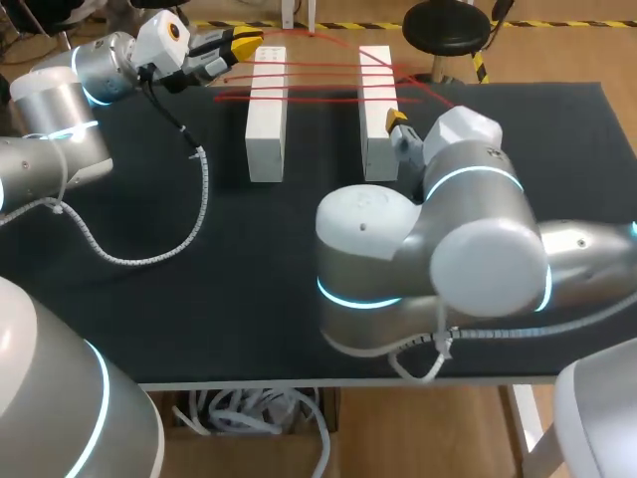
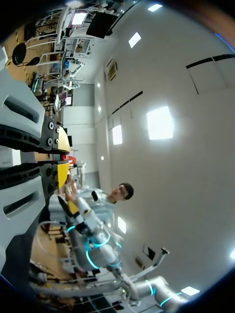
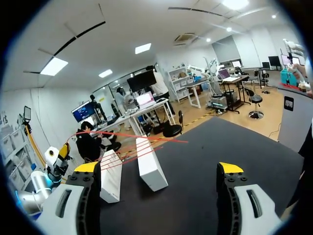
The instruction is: Grab the tape and strap the tape.
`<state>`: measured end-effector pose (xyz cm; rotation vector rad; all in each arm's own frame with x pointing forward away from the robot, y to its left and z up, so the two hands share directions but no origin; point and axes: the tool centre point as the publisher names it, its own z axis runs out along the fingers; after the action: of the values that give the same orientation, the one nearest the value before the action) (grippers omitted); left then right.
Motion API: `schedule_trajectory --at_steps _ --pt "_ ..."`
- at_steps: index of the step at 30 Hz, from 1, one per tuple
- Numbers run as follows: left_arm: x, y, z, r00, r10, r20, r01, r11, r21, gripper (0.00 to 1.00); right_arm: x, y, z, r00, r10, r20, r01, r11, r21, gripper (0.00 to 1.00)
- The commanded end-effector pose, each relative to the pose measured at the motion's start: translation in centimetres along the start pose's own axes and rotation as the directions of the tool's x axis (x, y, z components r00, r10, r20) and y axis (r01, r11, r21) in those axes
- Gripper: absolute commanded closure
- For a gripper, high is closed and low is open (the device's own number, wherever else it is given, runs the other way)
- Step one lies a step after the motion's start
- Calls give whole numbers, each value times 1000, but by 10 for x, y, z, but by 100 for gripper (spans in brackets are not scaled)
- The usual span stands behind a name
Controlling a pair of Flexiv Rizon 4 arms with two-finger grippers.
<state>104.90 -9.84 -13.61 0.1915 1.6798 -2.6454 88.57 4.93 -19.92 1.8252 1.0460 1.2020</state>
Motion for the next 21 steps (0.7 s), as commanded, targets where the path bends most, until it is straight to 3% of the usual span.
schedule_trajectory --at_steps 1,5,7,11,21 --pt "0 0 0 1000 0 0 0 1000 0 100 -2 5 0 1000 1 -5 -1 999 38 0" --pt "0 0 0 1000 0 0 0 1000 0 100 -2 5 0 1000 1 -5 -1 999 38 0" --pt "0 0 0 1000 0 0 0 1000 0 100 -1 -2 2 999 46 9 -47 990 132 0" --pt "0 0 0 1000 0 0 0 1000 0 100 4 -7 4 991 135 14 -135 970 202 0" --pt "0 0 0 1000 0 0 0 1000 0 100 12 -5 10 965 256 55 -262 945 196 0"
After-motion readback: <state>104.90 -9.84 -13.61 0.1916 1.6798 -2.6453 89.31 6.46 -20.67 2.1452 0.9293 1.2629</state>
